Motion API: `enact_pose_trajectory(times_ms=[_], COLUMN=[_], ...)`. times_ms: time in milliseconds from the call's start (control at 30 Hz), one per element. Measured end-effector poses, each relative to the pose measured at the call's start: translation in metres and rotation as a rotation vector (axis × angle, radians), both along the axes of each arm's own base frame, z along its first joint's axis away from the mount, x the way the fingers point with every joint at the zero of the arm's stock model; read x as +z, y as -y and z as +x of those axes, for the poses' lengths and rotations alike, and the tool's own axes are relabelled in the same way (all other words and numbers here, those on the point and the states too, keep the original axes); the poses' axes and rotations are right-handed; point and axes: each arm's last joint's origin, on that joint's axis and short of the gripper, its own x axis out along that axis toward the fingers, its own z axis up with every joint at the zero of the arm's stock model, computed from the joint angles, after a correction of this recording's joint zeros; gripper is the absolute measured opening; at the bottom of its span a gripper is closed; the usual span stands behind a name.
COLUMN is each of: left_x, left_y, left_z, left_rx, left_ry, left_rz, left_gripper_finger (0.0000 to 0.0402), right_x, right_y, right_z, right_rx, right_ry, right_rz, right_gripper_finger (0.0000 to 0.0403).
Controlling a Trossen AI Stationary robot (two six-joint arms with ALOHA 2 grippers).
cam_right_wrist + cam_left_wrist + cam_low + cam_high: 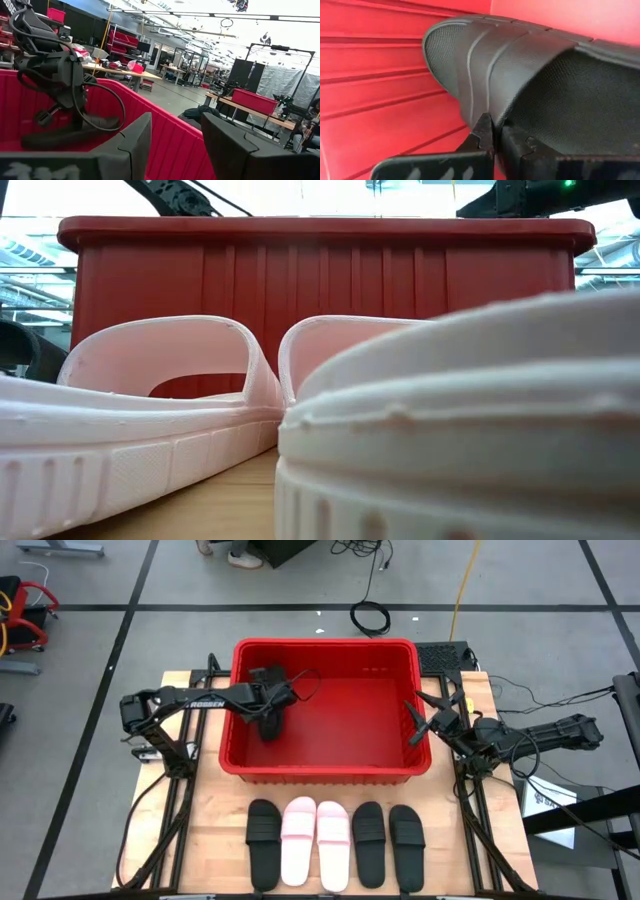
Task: Pick and place slides into bin
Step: Put the black slipper into the organizer bin
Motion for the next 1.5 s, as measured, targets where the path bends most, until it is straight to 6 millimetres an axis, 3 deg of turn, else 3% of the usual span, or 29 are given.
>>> enact_pose_trajectory(times_ms=[833,1067,1500], left_x=[-0.011,-0.009,-0.010], left_y=[0.008,-0.001,-0.013], left_z=[-0.009,-0.010,-0.013], left_rx=[0.049,0.064,0.040], left_ry=[-0.012,-0.011,0.019], left_rz=[-0.081,-0.029,-0.101], left_gripper_finger=[0.0001,0.0001,0.0010], right_x=[0.000,-0.001,-0.001], right_y=[0.000,0.000,0.000], right_z=[0.000,0.000,0.000], right_rx=[0.001,0.001,0.001], right_ry=[-0.002,-0.006,-0.011], right_rz=[-0.001,-0.001,-0.002], right_gripper_finger=[0.0164,0.0164,0.0164])
